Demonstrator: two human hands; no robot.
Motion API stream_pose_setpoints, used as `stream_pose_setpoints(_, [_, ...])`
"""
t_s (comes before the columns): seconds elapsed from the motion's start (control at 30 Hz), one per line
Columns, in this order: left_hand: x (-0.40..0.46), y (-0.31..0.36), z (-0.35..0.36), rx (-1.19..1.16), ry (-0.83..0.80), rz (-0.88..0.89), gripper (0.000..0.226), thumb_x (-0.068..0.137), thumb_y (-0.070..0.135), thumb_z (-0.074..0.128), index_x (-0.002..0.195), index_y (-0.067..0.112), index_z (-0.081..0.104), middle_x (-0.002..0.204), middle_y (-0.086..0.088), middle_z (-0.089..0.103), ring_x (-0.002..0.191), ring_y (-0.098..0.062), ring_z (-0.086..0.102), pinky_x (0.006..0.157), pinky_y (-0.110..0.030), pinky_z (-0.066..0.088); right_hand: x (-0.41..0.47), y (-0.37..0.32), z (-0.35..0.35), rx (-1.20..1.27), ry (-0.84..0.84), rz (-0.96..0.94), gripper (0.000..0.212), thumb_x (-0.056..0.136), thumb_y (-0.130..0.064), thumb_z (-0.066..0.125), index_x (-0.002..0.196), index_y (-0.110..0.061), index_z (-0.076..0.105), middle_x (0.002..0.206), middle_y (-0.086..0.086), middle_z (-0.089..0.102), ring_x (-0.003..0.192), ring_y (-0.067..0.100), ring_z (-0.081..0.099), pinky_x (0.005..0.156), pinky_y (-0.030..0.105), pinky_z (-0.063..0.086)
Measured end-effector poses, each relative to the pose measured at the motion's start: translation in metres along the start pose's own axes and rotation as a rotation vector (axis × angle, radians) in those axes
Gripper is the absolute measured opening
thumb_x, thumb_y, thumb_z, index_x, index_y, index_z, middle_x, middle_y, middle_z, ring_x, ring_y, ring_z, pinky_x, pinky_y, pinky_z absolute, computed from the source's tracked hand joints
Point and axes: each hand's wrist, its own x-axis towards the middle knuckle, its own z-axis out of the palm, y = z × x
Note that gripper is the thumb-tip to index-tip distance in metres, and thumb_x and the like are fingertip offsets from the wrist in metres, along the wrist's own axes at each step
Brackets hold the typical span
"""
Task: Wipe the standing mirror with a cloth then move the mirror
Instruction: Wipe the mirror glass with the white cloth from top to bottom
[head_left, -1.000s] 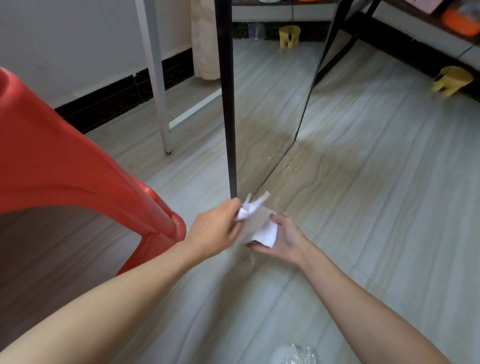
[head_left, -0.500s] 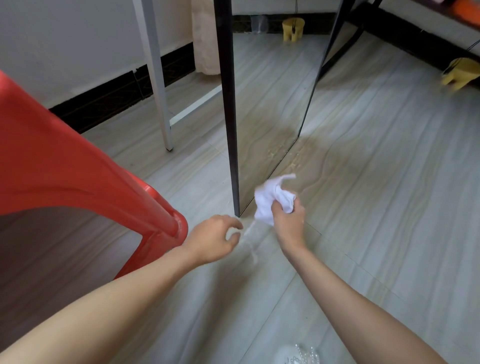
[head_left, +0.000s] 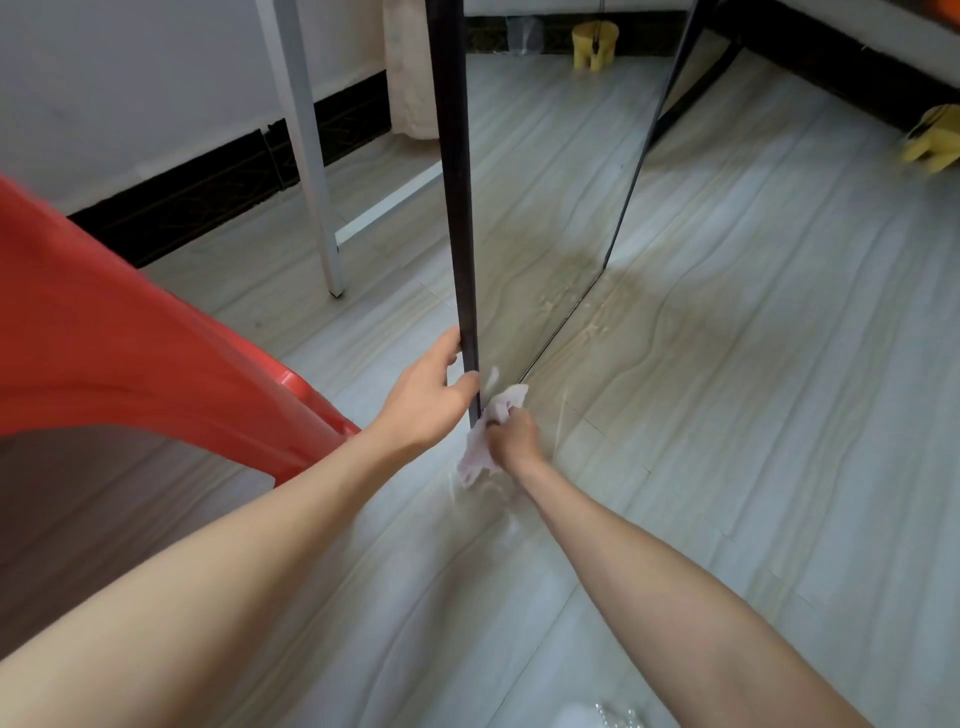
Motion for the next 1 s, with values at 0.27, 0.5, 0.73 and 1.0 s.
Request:
stream_pose_setpoints(0.27, [0.003,-0.009,0.005,0.075,0.033,0.015,0.046,0.091,0.008,0.045,0.132,0.027,0.044,0.112,0.02,0.05,0.116,-0.009,0.047,0.085,-0.023,0.033,0.012,0.012,-0.025,-0.11,-0.049,-0.029,0.022,0.085,-0.02,0.05,0.093,-0.002,0.061,0.087,0.012,0.059,0.084,0.027,0.055,0.068,0.028,0.038])
stream_pose_setpoints(0.5, [0.004,-0.012,0.005,0.09,0.018,-0.01,0.048,0.091,0.009,0.044,0.134,0.029,0.041,0.124,0.013,0.053,0.122,-0.013,0.046,0.092,-0.029,0.037,0.009,-0.001,-0.008,-0.073,-0.106,-0.064,0.031,0.093,-0.018,0.041,0.111,0.001,0.058,0.114,0.019,0.062,0.108,0.032,0.058,0.075,0.029,0.04])
stream_pose_setpoints(0.73, [0.0,-0.019,0.0,0.181,-0.039,-0.025,0.055,0.093,0.011,0.042,0.141,0.032,0.03,0.134,0.004,0.051,0.124,-0.017,0.044,0.094,-0.029,0.036,-0.011,0.022,-0.021,-0.121,-0.462,-0.005,0.025,0.069,-0.029,0.051,0.088,-0.013,0.054,0.076,0.0,0.055,0.065,0.011,0.053,0.053,0.022,0.042])
stream_pose_setpoints(1.0, [-0.004,-0.027,-0.009,0.345,-0.07,-0.16,0.05,0.093,0.016,0.043,0.142,0.019,0.031,0.141,-0.006,0.042,0.126,-0.022,0.042,0.103,-0.033,0.035,-0.007,0.013,-0.034,0.134,0.16,-0.03,0.03,0.09,-0.011,0.046,0.115,0.005,0.053,0.113,0.022,0.058,0.106,0.033,0.055,0.077,0.026,0.039])
